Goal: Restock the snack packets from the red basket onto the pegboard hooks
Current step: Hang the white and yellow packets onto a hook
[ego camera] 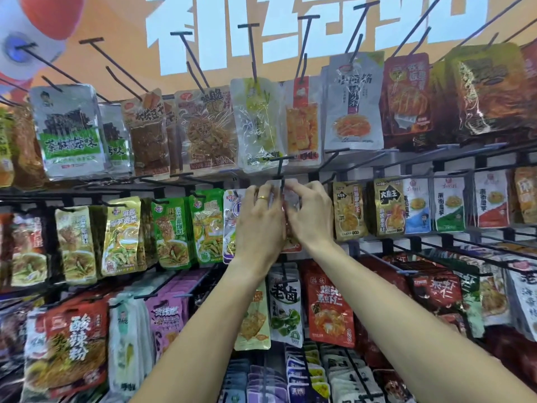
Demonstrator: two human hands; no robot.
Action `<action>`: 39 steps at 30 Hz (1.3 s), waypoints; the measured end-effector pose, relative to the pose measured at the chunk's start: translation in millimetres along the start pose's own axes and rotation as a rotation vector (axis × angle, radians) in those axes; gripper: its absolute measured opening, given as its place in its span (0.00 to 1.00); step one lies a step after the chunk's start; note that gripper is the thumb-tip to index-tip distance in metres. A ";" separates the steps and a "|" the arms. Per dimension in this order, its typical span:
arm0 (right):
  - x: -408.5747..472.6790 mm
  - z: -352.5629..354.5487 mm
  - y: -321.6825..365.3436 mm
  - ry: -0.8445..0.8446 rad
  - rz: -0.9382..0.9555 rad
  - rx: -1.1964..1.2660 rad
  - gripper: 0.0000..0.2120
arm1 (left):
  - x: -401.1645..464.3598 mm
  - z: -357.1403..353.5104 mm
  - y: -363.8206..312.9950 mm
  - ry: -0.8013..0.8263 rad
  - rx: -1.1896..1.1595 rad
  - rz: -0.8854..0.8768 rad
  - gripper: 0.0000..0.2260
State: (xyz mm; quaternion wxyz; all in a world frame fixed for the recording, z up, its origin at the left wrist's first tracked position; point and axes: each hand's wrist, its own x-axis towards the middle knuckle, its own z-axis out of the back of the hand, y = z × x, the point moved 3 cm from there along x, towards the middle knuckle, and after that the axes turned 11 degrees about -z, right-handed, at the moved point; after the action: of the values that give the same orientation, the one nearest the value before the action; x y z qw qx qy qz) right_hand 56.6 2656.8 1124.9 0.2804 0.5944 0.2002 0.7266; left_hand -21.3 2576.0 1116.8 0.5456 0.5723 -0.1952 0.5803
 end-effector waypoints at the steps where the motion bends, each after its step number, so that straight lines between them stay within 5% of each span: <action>1: -2.2 2.5 -0.2 0.000 0.009 -0.009 0.18 | -2.3 3.2 -0.4 -0.020 -0.009 -0.010 0.18; 10: -55.2 62.1 -28.7 0.024 -0.017 0.068 0.19 | -29.7 38.3 -34.0 0.016 -0.139 0.058 0.20; 18: -202.6 186.5 -123.2 0.177 -0.113 0.032 0.17 | -116.8 72.6 -194.2 0.129 -0.368 0.022 0.19; 23: -357.5 256.4 -239.6 0.391 -0.455 -0.142 0.18 | -242.6 65.6 -339.3 0.512 -0.614 0.032 0.20; 30: -610.0 339.9 -371.4 0.594 -1.046 -0.387 0.22 | -457.2 78.7 -523.9 1.253 -0.837 0.037 0.27; 36: -754.3 369.7 -438.6 0.573 -1.332 -0.444 0.22 | -576.7 92.4 -631.5 1.622 -0.977 -0.037 0.30; 39: -816.4 368.9 -491.6 0.556 -1.399 -0.486 0.24 | -638.6 68.1 -675.7 1.652 -1.008 -0.041 0.32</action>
State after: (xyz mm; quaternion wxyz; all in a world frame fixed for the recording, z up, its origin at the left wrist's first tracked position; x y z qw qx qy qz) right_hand 611.0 2489.1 283.1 0.7339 0.0495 0.4258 0.5270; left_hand 428.3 2478.4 306.0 0.7020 -0.3142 0.0339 0.6382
